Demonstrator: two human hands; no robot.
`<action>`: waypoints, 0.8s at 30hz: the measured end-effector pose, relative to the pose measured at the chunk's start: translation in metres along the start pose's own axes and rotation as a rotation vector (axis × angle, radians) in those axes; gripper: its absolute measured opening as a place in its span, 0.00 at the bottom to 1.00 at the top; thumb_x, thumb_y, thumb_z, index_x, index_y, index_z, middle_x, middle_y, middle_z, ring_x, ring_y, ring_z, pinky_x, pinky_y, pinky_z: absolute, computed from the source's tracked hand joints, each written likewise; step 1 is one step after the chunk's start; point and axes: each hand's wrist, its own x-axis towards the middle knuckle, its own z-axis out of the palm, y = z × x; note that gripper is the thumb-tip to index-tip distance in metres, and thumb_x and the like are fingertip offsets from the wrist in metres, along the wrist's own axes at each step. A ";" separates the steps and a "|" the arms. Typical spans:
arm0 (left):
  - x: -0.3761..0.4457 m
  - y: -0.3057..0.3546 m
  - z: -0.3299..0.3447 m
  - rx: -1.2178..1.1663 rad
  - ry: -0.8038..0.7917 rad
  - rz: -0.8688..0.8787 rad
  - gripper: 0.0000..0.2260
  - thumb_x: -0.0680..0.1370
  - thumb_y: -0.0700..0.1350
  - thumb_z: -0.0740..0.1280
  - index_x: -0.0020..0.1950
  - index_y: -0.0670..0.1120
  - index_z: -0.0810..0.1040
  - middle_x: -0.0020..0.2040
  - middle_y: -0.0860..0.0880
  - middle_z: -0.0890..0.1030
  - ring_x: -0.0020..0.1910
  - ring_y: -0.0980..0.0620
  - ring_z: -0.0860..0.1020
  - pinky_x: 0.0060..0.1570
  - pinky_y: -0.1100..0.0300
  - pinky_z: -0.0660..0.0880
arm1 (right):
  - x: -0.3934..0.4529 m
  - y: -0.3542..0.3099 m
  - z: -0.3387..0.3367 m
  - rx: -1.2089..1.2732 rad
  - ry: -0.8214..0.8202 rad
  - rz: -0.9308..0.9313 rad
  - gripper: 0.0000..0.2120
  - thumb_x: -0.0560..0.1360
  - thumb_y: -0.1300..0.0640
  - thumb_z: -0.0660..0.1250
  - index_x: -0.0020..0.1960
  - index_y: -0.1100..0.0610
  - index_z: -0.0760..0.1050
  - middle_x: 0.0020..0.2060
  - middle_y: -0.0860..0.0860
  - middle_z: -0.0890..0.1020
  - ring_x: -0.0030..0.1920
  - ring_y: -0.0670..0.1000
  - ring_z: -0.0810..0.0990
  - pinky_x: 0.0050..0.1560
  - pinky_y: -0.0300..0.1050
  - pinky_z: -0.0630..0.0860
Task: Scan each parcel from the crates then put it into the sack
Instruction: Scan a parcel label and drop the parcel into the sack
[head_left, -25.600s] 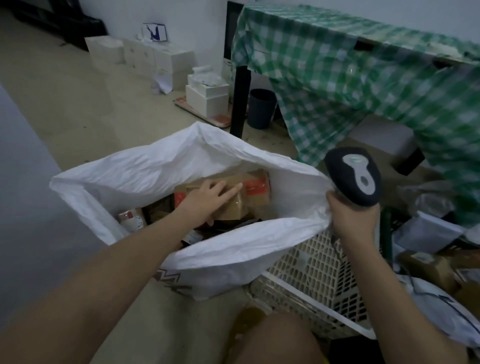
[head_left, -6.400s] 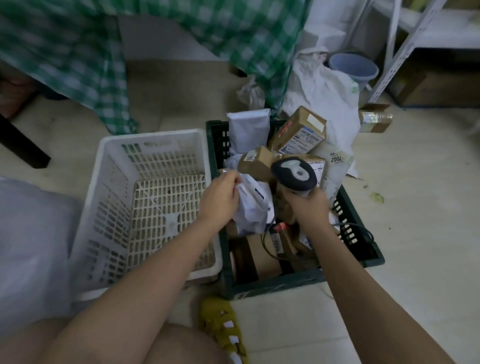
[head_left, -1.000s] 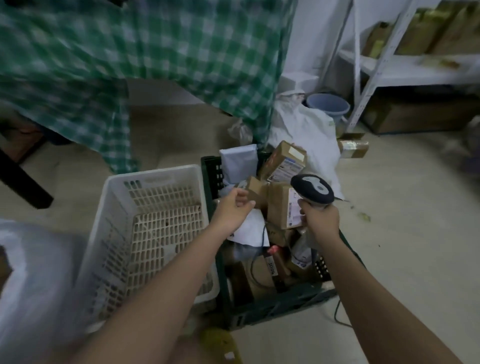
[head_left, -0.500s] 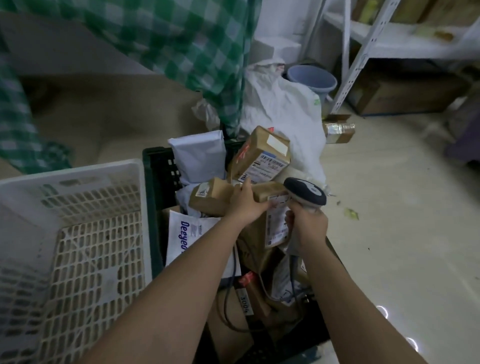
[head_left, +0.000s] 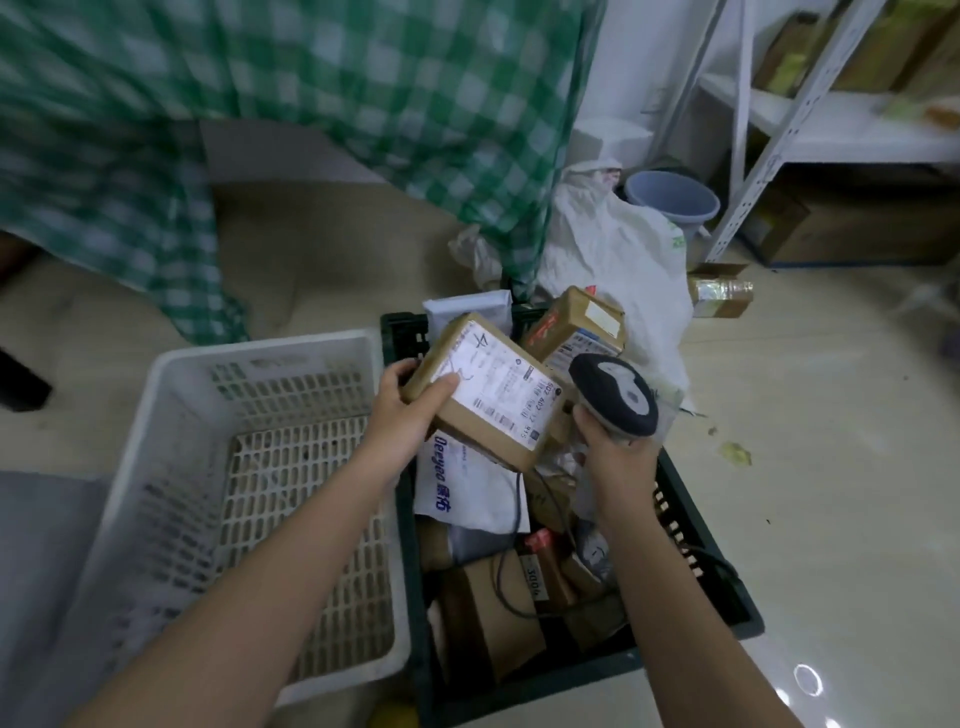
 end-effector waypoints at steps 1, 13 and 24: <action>-0.011 0.008 -0.009 -0.036 0.012 -0.014 0.27 0.76 0.52 0.69 0.71 0.52 0.63 0.59 0.49 0.75 0.52 0.53 0.77 0.55 0.51 0.78 | -0.013 -0.010 0.005 0.006 -0.026 -0.017 0.20 0.71 0.58 0.75 0.60 0.50 0.72 0.55 0.47 0.78 0.57 0.50 0.77 0.56 0.44 0.74; -0.139 0.061 -0.126 -0.050 0.087 0.055 0.33 0.67 0.63 0.74 0.66 0.48 0.72 0.59 0.47 0.80 0.56 0.49 0.80 0.51 0.54 0.78 | -0.139 -0.092 0.030 -0.105 -0.633 -0.125 0.11 0.69 0.57 0.76 0.44 0.46 0.76 0.34 0.38 0.83 0.36 0.34 0.80 0.37 0.32 0.74; -0.229 0.074 -0.180 -0.274 0.229 0.099 0.18 0.78 0.53 0.66 0.64 0.51 0.66 0.57 0.47 0.75 0.53 0.49 0.78 0.47 0.53 0.78 | -0.225 -0.089 0.039 -0.005 -0.580 -0.108 0.22 0.71 0.56 0.75 0.63 0.57 0.75 0.54 0.50 0.79 0.49 0.47 0.77 0.47 0.40 0.74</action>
